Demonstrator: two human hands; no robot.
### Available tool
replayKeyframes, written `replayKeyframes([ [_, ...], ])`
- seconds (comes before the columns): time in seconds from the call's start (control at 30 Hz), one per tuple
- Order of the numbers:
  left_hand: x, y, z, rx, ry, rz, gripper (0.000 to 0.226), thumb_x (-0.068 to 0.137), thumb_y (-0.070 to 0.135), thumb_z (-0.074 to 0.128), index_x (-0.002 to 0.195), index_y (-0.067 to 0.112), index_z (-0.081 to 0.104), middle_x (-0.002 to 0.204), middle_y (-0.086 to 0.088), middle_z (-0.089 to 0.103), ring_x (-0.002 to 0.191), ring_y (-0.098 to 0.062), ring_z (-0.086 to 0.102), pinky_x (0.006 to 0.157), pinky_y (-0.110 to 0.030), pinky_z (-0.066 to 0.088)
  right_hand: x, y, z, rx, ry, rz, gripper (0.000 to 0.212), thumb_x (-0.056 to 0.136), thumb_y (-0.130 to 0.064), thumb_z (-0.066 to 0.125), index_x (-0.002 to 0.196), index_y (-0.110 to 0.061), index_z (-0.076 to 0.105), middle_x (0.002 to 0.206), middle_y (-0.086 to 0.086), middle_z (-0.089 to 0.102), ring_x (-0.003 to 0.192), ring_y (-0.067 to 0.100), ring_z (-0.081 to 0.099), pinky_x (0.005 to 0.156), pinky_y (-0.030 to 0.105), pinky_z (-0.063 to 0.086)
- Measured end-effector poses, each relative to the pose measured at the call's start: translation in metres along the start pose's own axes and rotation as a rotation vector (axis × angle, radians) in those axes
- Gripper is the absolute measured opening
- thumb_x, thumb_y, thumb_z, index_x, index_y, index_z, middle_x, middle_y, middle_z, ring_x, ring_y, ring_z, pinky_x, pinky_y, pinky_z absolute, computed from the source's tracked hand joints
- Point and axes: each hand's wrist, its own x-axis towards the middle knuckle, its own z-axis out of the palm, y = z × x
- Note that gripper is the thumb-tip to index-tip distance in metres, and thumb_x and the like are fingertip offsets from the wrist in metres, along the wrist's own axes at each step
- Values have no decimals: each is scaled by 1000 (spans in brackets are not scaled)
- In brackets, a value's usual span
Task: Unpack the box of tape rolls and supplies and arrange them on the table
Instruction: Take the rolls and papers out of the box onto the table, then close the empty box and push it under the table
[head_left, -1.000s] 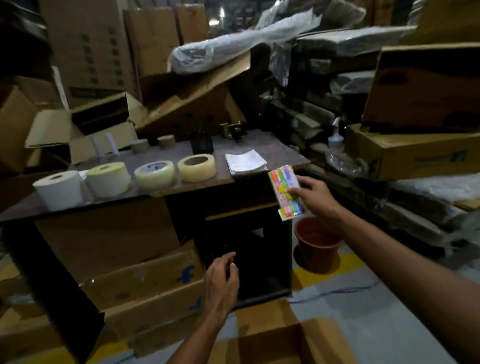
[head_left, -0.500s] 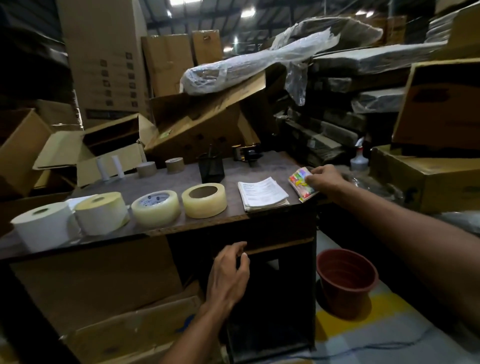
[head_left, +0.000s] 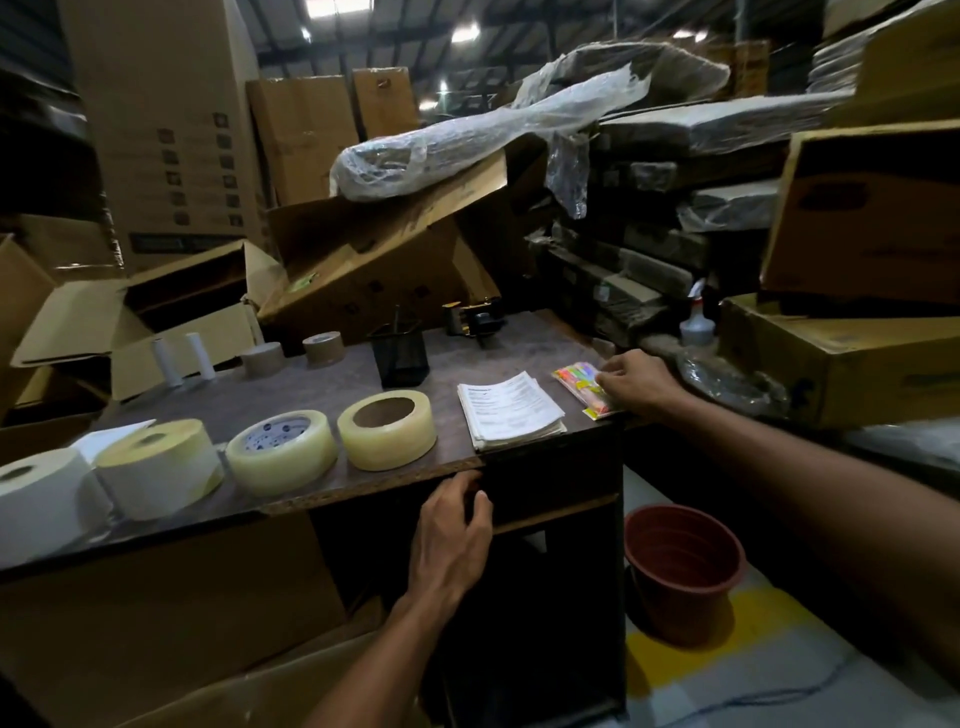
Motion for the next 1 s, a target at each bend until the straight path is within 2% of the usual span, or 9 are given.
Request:
replayKeyframes([
  [0.1,-1,1,-2,-2,-11,-6,32,96,27,52,126,23,61,125,3,64,111,-10,59,96,-29,49,-7,1,-2,17,60,-40,28,92,-24,54,107,-12,74,110,16,71,105,29,64,81,28,44],
  [0.2,-5,1,-5,-12,-20,-2,33,96,26,52,128,23,61,127,4,63,112,-8,58,94,-23,46,-21,2,-4,43,182,-140,27,94,-22,52,101,-9,75,102,16,73,98,28,65,80,32,45],
  [0.37,-13,4,-11,-8,-26,-14,34,96,27,51,129,24,60,128,5,62,112,-7,56,93,-20,42,-48,5,-1,42,234,-304,24,93,-22,55,103,-14,76,107,11,73,101,24,65,80,23,39],
  [0.53,-21,9,-19,3,-34,-17,36,96,29,50,131,25,58,130,6,61,116,-9,57,100,-31,48,-86,0,4,77,283,-367,23,91,-27,58,104,-19,74,109,8,71,99,25,64,87,40,50],
  [0.6,-26,11,-22,6,-32,-22,37,95,30,49,130,27,58,130,7,61,116,-10,57,101,-34,49,-105,-4,7,155,261,-390,19,92,-25,60,103,-18,74,104,4,72,92,17,66,84,36,53],
  [0.7,-38,13,-25,7,-32,-21,36,95,31,49,129,27,59,128,7,62,112,-9,59,98,-33,50,-136,-8,13,247,213,-366,18,92,-22,61,105,-19,74,96,-3,73,83,7,65,77,21,48],
  [0.8,-51,15,-26,-18,-43,-28,35,95,31,49,129,27,59,126,6,64,105,-8,62,94,-33,53,-166,-6,22,284,164,-365,20,94,-24,60,109,-22,73,100,-7,73,89,4,66,82,23,52],
  [0.87,-62,16,-27,-20,-40,-32,36,95,32,49,129,27,59,126,5,64,108,-9,62,95,-34,53,-188,-3,28,298,122,-365,22,95,-26,58,112,-22,71,105,-7,72,94,4,66,85,24,53],
  [1.0,-98,14,-26,44,-48,-35,36,95,32,48,129,24,60,124,4,65,111,-12,61,96,-34,51,-239,11,45,306,57,-338,23,95,-27,57,114,-23,70,107,-9,71,96,2,65,82,9,46],
])
